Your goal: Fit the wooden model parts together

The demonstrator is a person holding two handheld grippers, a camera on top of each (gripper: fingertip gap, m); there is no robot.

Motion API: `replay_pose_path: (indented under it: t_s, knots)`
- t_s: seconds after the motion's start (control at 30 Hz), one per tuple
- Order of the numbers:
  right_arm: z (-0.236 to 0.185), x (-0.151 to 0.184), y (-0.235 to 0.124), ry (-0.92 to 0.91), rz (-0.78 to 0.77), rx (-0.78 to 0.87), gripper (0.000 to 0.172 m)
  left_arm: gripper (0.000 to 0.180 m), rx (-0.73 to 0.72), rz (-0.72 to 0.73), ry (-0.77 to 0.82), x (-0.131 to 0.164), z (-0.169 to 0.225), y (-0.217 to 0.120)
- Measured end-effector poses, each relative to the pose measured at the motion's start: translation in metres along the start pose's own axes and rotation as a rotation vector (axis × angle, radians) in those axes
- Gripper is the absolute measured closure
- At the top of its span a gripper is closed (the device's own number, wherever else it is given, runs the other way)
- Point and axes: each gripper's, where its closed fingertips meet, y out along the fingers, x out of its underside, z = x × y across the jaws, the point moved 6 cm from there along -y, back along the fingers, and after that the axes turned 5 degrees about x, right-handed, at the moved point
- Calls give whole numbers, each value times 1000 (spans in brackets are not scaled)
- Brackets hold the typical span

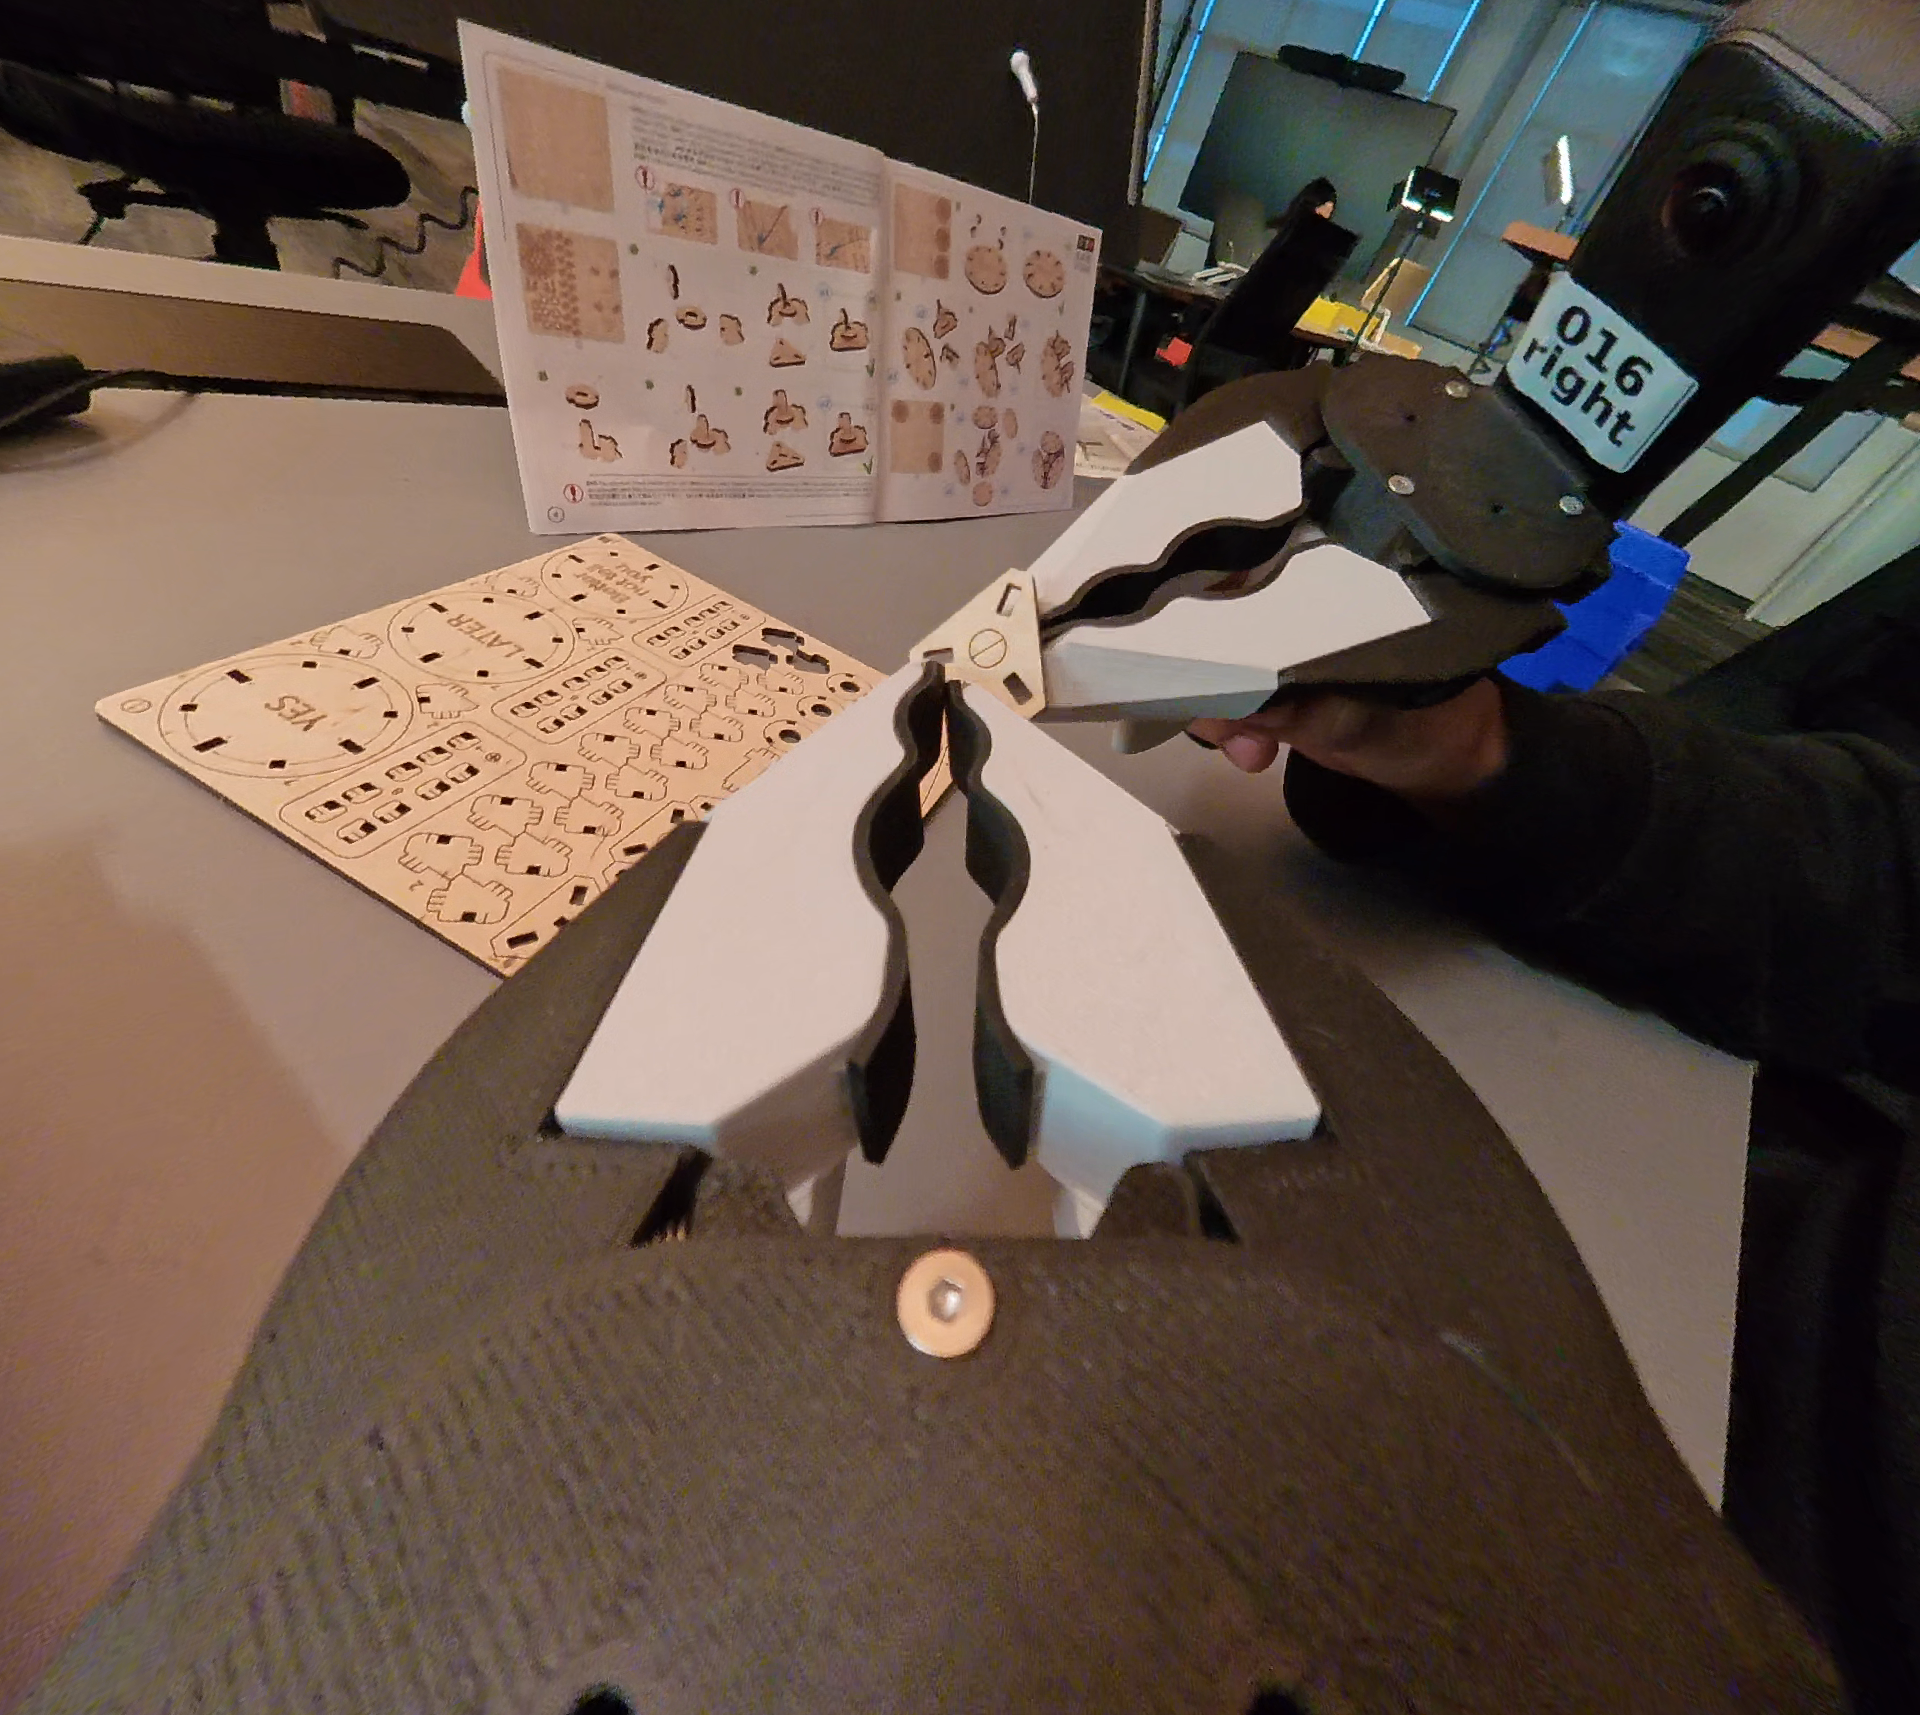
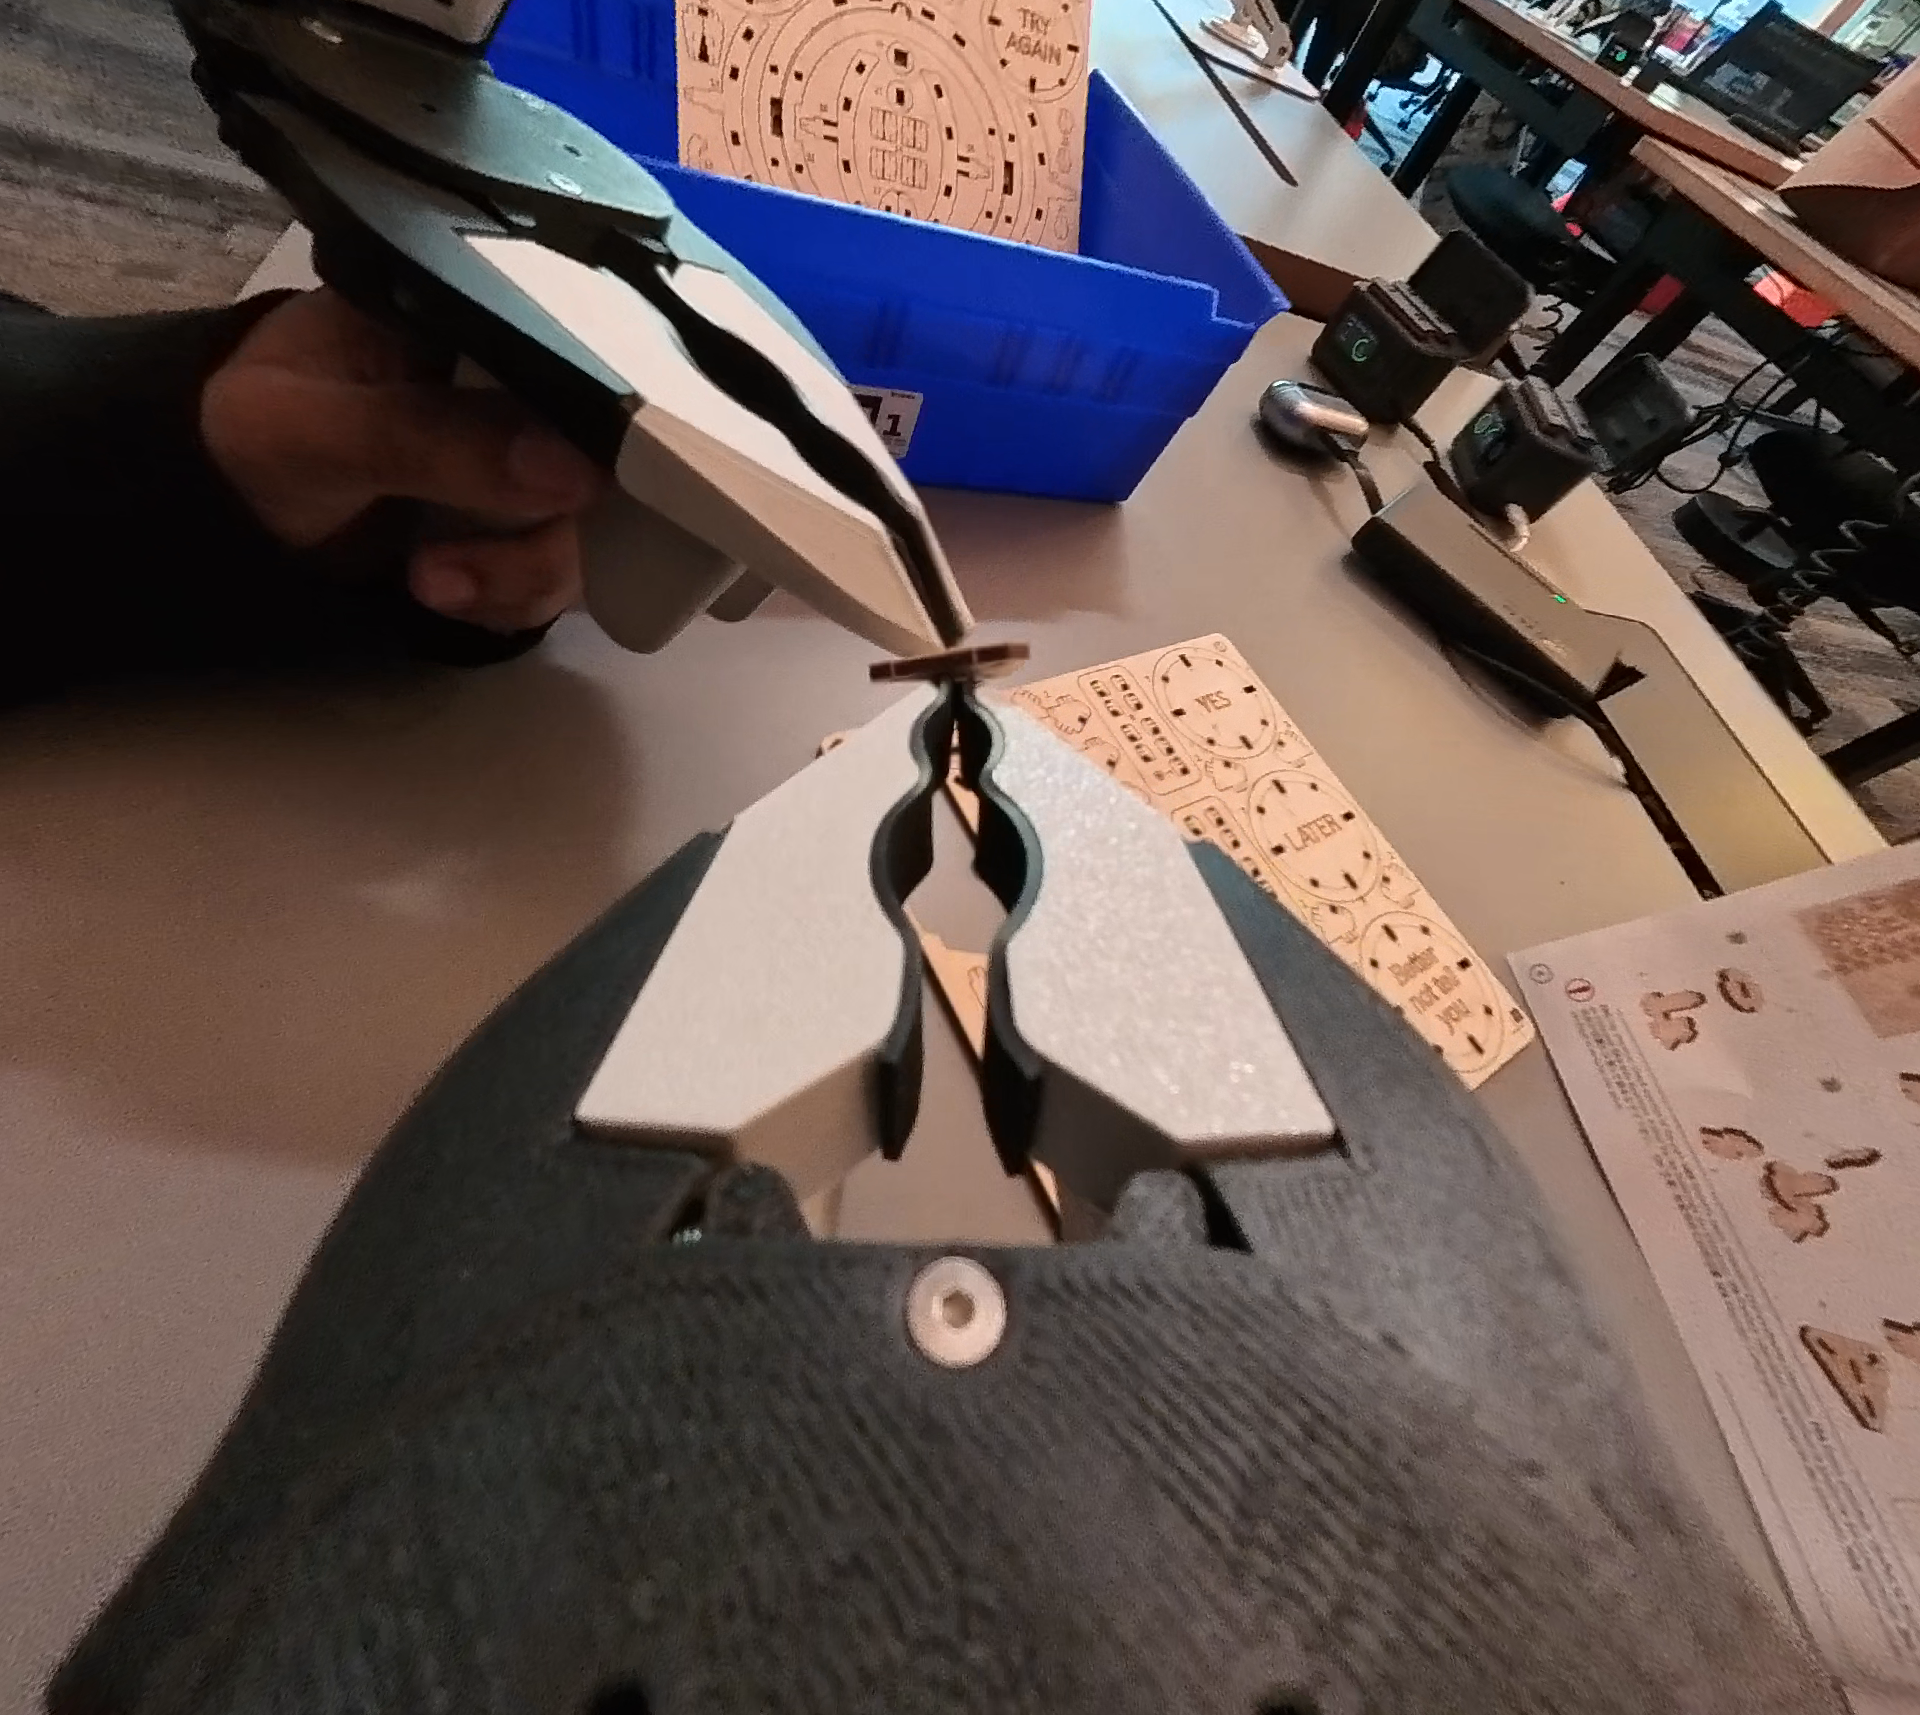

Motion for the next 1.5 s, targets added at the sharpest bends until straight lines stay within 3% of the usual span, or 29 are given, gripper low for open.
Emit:
replay_pose_path:
  t_s: [0.57, 0.93, 1.03, 1.13, 1.23, 1.33, 1.5]
  knots:
    - [-4, 6, 0, 73, -26, -89, 167, 179, -21, -57, 14, 6, -2, 3]
    - [-17, 35, 14, 14, -244, -162, 163, 180, -183, -97, 73, 8, -13, -1]
    - [-24, 39, 13, 10, -267, -222, 162, 180, -179, -103, 66, 9, -13, -1]
    - [-40, 42, 7, 9, -277, -390, 160, 180, -173, -103, 63, 9, -13, -1]
    - [-59, 44, -1, 85, -298, -619, 143, 180, -169, -106, 60, 9, -13, -1]
    - [-67, 51, -2, 83, -343, -676, 131, 180, -179, -96, 63, 8, -14, -2]
    - [-69, 53, 2, 1, -366, -629, 151, 180, -417, -83, 222, -3, -16, -14]
